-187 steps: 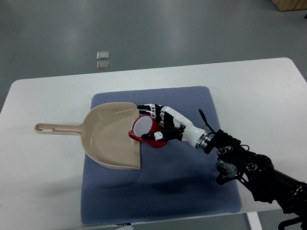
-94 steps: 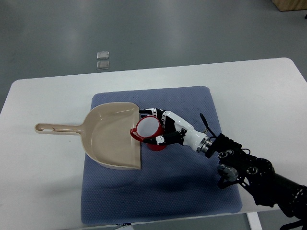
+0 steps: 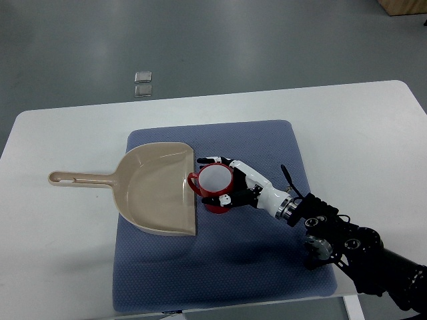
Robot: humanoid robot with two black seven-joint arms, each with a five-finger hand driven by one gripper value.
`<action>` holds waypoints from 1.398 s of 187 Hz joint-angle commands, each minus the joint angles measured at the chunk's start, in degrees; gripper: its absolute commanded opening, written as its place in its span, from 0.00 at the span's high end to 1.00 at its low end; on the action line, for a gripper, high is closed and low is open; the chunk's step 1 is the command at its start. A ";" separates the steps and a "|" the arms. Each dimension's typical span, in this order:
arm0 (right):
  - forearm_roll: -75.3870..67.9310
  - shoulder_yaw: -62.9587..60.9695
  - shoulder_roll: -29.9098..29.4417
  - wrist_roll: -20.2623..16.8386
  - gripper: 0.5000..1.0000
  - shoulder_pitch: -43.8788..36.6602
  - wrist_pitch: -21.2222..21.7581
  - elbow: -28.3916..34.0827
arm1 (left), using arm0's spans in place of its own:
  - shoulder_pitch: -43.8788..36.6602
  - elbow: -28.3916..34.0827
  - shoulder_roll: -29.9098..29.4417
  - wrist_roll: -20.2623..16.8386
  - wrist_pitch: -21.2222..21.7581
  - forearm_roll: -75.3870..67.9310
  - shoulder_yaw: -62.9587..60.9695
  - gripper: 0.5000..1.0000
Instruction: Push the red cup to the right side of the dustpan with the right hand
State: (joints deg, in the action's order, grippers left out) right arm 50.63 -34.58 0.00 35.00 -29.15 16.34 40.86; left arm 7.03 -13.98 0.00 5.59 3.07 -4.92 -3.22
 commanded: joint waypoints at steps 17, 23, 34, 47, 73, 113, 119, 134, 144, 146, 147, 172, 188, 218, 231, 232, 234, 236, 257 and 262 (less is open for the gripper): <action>0.00 0.13 0.00 0.00 0.14 -0.21 -0.26 0.27 | 0.00 0.00 0.00 -0.06 0.00 0.00 0.06 0.00; 0.00 0.13 0.00 0.00 0.14 -0.29 -0.26 0.27 | 0.00 0.00 0.00 -0.06 0.00 0.00 0.06 0.00; 0.00 0.13 0.00 0.00 0.14 -0.47 -0.26 0.18 | 0.00 0.00 0.00 -0.06 0.00 0.00 0.06 0.00; -0.09 0.04 0.00 0.00 0.14 -0.73 -0.17 0.18 | 0.00 0.00 0.00 -0.06 0.00 0.00 0.06 0.00; -0.88 -0.57 0.00 0.00 0.14 -1.17 0.45 0.18 | 0.00 0.00 0.00 -0.06 0.00 0.00 -0.03 0.00; -1.15 -0.92 0.00 0.00 0.14 -1.88 1.68 0.88 | 0.00 0.00 0.00 0.12 0.00 0.00 -0.03 0.00; -1.15 -0.92 0.00 0.00 0.14 -2.14 1.68 1.15 | 0.00 0.00 0.00 -0.06 0.00 0.00 -0.03 0.00; -1.85 -0.92 0.88 0.00 0.14 -2.58 1.94 1.50 | 0.00 0.00 0.00 -0.06 0.00 0.00 0.06 0.00; -2.99 -0.92 1.23 0.00 0.14 -2.84 2.20 1.94 | 0.00 0.00 0.00 -0.06 0.00 0.00 -0.03 0.00; -3.25 -0.92 1.23 0.00 0.14 -2.93 2.29 2.03 | 0.00 0.00 0.00 -0.06 0.00 0.00 -0.03 0.00; -3.26 -0.92 1.23 0.00 0.14 -2.93 2.29 2.03 | 0.00 0.00 0.00 -0.06 0.00 0.00 -0.03 0.00; -4.58 -0.84 2.55 0.00 0.14 -3.46 2.47 2.11 | 0.00 0.00 0.00 -0.06 0.00 0.00 -0.03 0.00; -4.66 -0.92 3.08 0.00 0.14 -3.90 2.38 2.11 | 0.00 0.00 0.00 0.12 -0.08 0.00 -0.03 0.00; -10.54 -1.71 4.66 0.00 0.14 -5.30 1.50 1.41 | 0.00 0.00 0.00 0.12 0.00 0.00 -0.03 0.00; -18.18 -4.26 4.75 -1.42 0.14 -6.27 0.36 0.80 | 0.00 0.00 0.00 0.12 -0.08 0.00 -0.03 0.00; -18.20 -4.26 4.75 -1.43 0.14 -6.27 0.36 0.80 | 0.00 0.00 0.00 0.12 -0.08 0.00 -0.03 0.00; -19.78 -4.79 4.75 -2.13 0.14 -6.45 -0.08 0.71 | 0.00 0.00 0.00 -0.06 -0.08 -0.09 -0.03 0.00; -21.10 -5.32 4.75 -2.92 0.14 -6.54 -0.61 0.53 | 0.00 0.00 0.00 -0.06 0.00 0.00 -0.03 0.00; -38.92 -9.10 5.45 -11.70 0.13 -8.91 -5.00 -0.87 | 0.00 -0.09 0.00 -0.06 0.00 -0.09 -0.12 0.00; -42.10 -8.83 5.89 -12.94 0.13 -9.44 -5.00 -1.22 | 0.00 -0.09 0.00 0.12 -0.08 -0.09 -0.12 0.00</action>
State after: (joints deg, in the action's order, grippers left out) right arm 23.25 -41.36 4.88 28.70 -36.43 13.74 40.97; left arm 7.03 -14.03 0.00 5.60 3.04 -4.95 -3.28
